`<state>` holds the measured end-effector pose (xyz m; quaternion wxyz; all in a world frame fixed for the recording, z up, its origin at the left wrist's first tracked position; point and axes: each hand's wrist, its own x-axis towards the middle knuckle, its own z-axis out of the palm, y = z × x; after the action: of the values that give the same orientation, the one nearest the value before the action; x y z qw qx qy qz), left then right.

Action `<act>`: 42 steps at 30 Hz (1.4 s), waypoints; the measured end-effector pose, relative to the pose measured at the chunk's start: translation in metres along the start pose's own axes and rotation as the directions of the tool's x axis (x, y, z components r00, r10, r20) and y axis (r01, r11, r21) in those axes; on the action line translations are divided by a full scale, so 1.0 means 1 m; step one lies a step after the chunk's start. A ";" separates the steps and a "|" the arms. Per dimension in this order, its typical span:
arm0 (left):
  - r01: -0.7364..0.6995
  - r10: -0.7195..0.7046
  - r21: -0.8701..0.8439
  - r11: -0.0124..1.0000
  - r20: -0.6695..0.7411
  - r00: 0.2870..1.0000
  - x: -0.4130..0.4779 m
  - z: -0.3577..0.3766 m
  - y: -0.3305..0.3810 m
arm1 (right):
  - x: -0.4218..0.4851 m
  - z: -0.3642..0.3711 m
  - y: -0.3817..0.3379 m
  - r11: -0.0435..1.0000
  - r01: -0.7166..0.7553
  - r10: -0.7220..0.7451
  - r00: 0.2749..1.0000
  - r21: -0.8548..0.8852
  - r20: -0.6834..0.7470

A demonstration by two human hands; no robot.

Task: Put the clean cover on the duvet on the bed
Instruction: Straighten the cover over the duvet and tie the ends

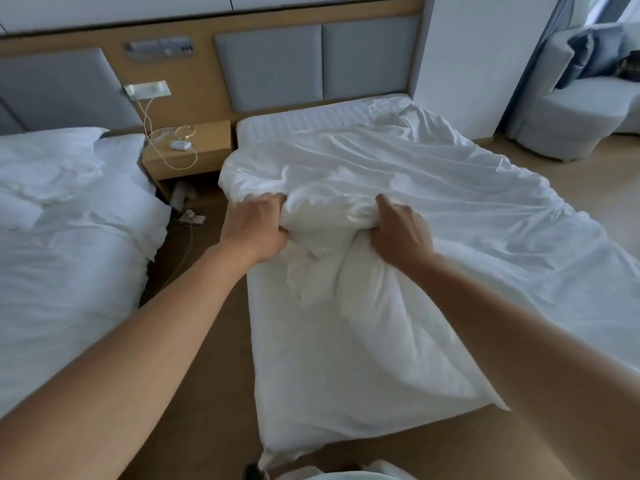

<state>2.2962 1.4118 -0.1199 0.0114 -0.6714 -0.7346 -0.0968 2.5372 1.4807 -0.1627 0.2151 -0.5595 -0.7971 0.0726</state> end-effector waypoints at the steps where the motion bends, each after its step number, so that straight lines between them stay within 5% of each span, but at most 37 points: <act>1: 0.026 -0.027 0.016 1.000 0.124 0.992 0.000 0.000 0.003 | -0.005 0.004 0.003 0.999 0.053 -0.053 0.998 0.014 0.021; 4: -0.115 0.130 -0.090 0.989 0.181 0.975 0.002 0.008 0.033 | -0.013 0.011 -0.001 0.969 0.243 -0.244 0.970 0.054 0.016; 7: -0.198 0.181 0.036 0.980 0.271 0.945 0.009 0.031 0.066 | -0.019 0.019 -0.016 0.947 0.312 -0.316 0.948 0.077 0.042; 9: -0.145 0.137 0.015 0.989 0.247 0.959 0.017 0.043 0.071 | -0.019 0.021 -0.021 0.969 0.217 -0.223 0.974 0.122 0.045; 12: -0.254 0.256 -0.044 0.966 0.062 0.965 0.025 0.048 0.061 | -0.020 0.024 -0.007 0.955 -0.048 0.014 0.993 0.293 0.116; 16: -0.301 0.304 -0.082 0.950 0.029 0.952 0.042 0.040 0.043 | -0.053 0.049 0.054 0.992 -0.078 0.111 0.904 -0.097 0.412; 19: -0.292 0.289 -0.110 0.950 -0.040 0.957 0.053 0.034 0.039 | -0.062 0.078 0.108 0.955 -0.234 0.291 0.845 -0.180 0.449; 23: -0.244 0.230 -0.103 0.964 -0.135 0.964 0.070 0.035 0.051 | -0.060 0.122 0.158 0.927 -0.231 0.356 0.785 -0.294 0.507; 26: -0.169 0.157 -0.072 0.983 -0.152 0.976 0.083 0.041 0.064 | -0.060 0.148 0.194 0.940 -0.200 0.312 0.834 -0.278 0.456; 31: 0.057 -0.060 -0.026 0.998 -0.162 0.985 0.095 0.052 0.075 | -0.016 0.106 0.255 0.983 -0.183 0.175 0.932 -0.004 0.316; 34: 0.195 -0.193 0.021 0.981 -0.077 0.978 0.094 0.057 0.073 | 0.062 0.032 0.289 0.992 -0.072 0.070 0.997 0.100 0.027; 37: 0.301 -0.299 0.099 0.948 -0.031 0.954 0.090 0.070 0.092 | 0.136 -0.037 0.293 0.988 0.051 -0.020 0.978 0.145 -0.208; 42: 0.162 -0.171 0.073 0.984 0.140 0.975 0.107 0.098 0.181 | 0.158 -0.073 0.270 0.970 0.132 -0.108 0.986 0.206 -0.124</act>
<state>2.4755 1.5468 -0.1770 -0.0301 -0.6121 -0.7898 -0.0256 2.7562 1.7162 -0.1525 0.3220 -0.4869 -0.8040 0.1132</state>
